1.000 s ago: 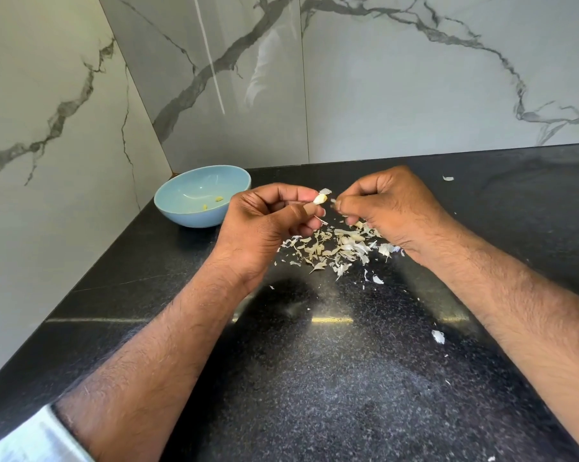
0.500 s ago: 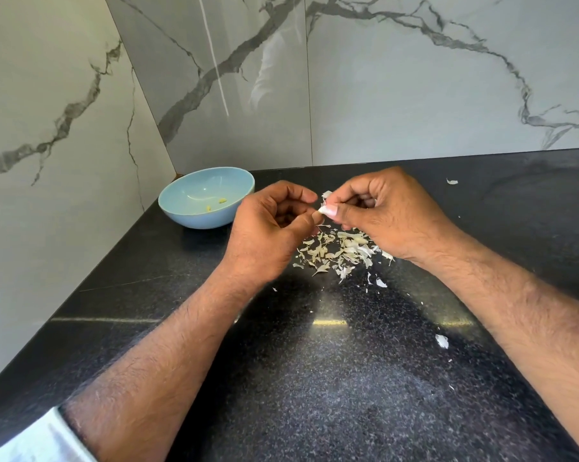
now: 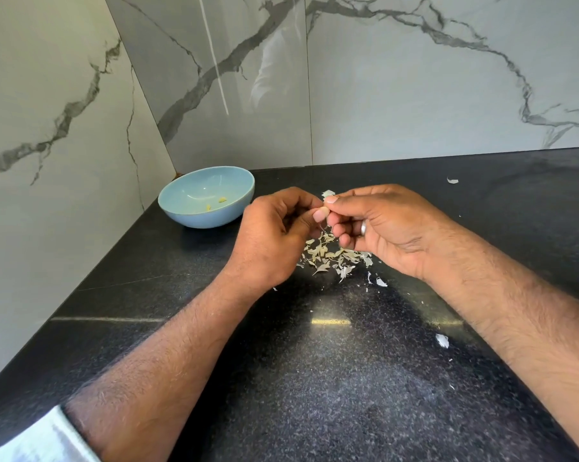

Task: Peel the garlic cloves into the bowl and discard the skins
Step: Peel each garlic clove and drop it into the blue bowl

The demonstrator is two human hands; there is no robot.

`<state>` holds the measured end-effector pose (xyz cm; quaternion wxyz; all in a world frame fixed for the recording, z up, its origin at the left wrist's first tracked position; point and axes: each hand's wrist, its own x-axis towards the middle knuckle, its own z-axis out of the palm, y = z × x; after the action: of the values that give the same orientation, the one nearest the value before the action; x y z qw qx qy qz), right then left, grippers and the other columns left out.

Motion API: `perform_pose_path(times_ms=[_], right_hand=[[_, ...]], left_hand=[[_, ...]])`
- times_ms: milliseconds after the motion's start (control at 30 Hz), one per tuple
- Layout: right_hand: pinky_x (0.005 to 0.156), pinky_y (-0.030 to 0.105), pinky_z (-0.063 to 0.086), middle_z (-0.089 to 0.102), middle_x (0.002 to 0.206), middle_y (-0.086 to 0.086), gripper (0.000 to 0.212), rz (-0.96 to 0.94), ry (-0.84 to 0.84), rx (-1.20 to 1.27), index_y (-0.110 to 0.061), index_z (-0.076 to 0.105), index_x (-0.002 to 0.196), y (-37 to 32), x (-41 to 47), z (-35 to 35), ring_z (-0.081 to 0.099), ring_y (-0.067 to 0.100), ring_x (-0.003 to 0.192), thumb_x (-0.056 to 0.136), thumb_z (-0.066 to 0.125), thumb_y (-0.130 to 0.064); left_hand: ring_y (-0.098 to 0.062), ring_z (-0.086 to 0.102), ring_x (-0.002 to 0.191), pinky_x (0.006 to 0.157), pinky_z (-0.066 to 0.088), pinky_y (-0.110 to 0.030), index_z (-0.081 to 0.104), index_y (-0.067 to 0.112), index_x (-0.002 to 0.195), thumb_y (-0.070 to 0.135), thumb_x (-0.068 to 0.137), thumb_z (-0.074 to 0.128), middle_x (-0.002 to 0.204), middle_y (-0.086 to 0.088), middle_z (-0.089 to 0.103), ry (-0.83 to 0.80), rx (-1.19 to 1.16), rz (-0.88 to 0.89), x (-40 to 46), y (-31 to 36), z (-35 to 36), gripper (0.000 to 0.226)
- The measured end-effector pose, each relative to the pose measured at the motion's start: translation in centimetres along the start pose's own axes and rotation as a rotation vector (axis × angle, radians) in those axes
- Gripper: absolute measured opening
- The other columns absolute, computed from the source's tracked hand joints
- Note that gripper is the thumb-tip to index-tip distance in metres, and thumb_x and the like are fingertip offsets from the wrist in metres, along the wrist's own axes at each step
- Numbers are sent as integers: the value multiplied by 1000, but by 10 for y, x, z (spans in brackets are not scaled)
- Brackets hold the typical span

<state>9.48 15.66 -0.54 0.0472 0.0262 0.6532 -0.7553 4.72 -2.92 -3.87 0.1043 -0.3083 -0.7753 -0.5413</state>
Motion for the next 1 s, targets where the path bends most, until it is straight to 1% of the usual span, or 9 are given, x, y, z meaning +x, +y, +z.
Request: perform_pose_path(times_ms=[67, 133, 267, 367, 400, 467, 633, 800, 1000], right_hand=[[61, 28, 49, 64, 70, 6, 11, -1, 63, 28, -6, 74, 81, -2, 1, -1, 56, 13, 62, 86, 82, -12], [59, 29, 46, 61, 65, 4, 25, -51, 150, 6, -15, 67, 67, -2, 5, -7, 52, 14, 59, 78, 87, -5], [62, 25, 51, 77, 81, -1, 21, -160, 199, -403, -15, 79, 88, -4, 4, -14, 63, 7, 65, 82, 80, 5], [66, 27, 58, 78, 79, -2, 6, -293, 198, -624, -19, 81, 93, -4, 2, -11, 69, 4, 66, 94, 77, -23], [67, 30, 61, 78, 75, 0, 15, -342, 212, -640, -17, 81, 90, -4, 3, -11, 70, 8, 65, 94, 77, -31], [69, 33, 62, 77, 75, 3, 19, -404, 203, -589, -14, 80, 89, -4, 3, -10, 71, 13, 66, 92, 78, -33], [72, 45, 66, 80, 84, 2, 17, -507, 80, -519, -13, 79, 101, 3, 1, 0, 77, 33, 78, 86, 85, -13], [65, 28, 63, 80, 82, -8, 8, -563, 163, -491, -10, 80, 98, 7, 5, 5, 76, 20, 73, 90, 80, -7], [71, 32, 63, 79, 84, 12, 14, -373, 179, -210, -9, 81, 94, 8, 4, 7, 75, 24, 75, 89, 77, 3]], left_hand=[[-15, 73, 74, 71, 57, -25, 74, 8, 100, 8, 101, 72, 86, -6, 78, -18, -146, -68, 0, 2, 1, 2], [-15, 72, 74, 70, 55, -20, 73, 5, 101, 4, 100, 72, 87, -10, 78, -6, -252, -119, 0, 4, 0, 2], [-13, 70, 77, 71, 55, -20, 72, 3, 105, 1, 99, 72, 87, -9, 76, 9, -312, -142, 0, 3, -3, 6], [-14, 69, 80, 76, 57, -26, 72, 8, 105, 6, 102, 70, 87, -5, 75, 2, -219, -118, 0, 1, -4, 4], [-14, 68, 80, 77, 57, -29, 72, 11, 104, 10, 103, 70, 86, -2, 75, -2, -166, -102, 0, 0, -4, 3], [-11, 65, 76, 73, 57, -33, 71, 15, 101, 17, 105, 67, 82, 3, 73, 12, -44, -67, 0, -2, -5, 6], [-7, 51, 59, 55, 43, -24, 68, 17, 93, 20, 107, 64, 69, 9, 63, 87, 149, -14, -1, 1, 1, 15], [-7, 52, 60, 56, 44, -25, 68, 14, 89, 17, 105, 64, 71, 7, 65, 134, 163, 12, -3, 4, 7, 16], [-10, 59, 64, 58, 52, -33, 72, 17, 90, 17, 105, 67, 76, 0, 72, 143, 53, -52, -5, 5, 10, 15]])
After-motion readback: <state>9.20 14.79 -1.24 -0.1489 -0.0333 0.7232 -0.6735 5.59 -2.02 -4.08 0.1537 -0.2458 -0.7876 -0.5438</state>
